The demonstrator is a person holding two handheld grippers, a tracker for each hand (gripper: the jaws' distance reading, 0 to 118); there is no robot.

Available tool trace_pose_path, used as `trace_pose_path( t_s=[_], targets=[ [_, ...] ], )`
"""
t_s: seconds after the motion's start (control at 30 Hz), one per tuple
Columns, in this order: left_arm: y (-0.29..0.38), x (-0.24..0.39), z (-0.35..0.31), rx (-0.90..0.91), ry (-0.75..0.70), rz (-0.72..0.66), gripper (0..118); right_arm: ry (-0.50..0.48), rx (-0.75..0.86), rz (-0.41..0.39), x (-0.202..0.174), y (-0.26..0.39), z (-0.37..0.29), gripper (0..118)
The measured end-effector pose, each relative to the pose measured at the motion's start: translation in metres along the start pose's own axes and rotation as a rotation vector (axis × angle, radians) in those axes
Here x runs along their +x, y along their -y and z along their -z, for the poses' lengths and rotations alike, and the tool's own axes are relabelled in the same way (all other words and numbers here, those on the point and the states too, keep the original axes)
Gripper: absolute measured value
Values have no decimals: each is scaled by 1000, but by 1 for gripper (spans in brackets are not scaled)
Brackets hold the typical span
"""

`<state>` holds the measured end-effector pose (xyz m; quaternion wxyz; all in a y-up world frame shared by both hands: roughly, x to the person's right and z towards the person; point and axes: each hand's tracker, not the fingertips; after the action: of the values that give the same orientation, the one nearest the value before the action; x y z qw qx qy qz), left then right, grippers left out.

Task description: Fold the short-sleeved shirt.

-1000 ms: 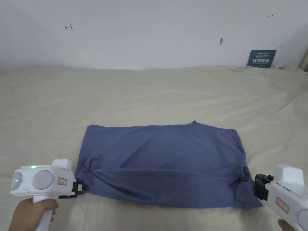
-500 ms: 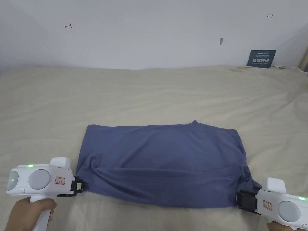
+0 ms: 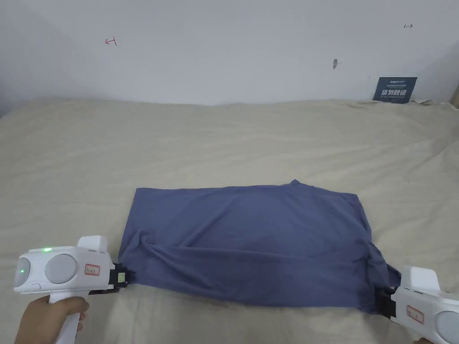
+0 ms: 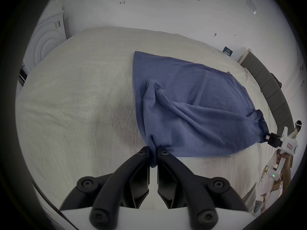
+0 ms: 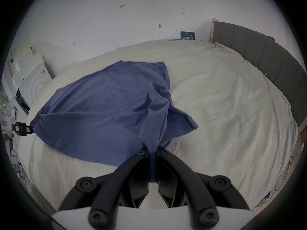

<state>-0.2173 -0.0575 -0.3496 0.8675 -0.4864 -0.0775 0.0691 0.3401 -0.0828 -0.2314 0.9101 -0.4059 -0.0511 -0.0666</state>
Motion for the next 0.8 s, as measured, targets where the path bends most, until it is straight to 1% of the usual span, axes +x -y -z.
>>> trace_pose_path(
  t_s=[0.13, 0.33, 0.47, 0.5, 0.63, 0.73, 0.8],
  targets=[
    [12, -8, -15, 5, 21, -25, 5, -44, 13, 47, 10, 4, -29, 4],
    [57, -20, -56, -7, 39, -43, 5, -66, 5, 28, 14, 28, -75, 4],
    [92, -28, -75, -36, 50, -60, 5, -66, -14, 10, 12, 51, -96, 4],
    [101, -30, -78, -42, 44, -71, 5, -64, -23, 9, 5, 57, -101, 4],
    [125, -36, -68, -86, 22, -91, 5, -51, -75, 6, 0, 80, -90, 4],
    [138, -34, -51, -103, -7, -94, 5, -9, -124, -17, -4, 96, -71, 4],
    [144, -33, -45, -122, -12, -109, 5, -5, -139, 2, 3, 107, -58, 5]
  ],
)
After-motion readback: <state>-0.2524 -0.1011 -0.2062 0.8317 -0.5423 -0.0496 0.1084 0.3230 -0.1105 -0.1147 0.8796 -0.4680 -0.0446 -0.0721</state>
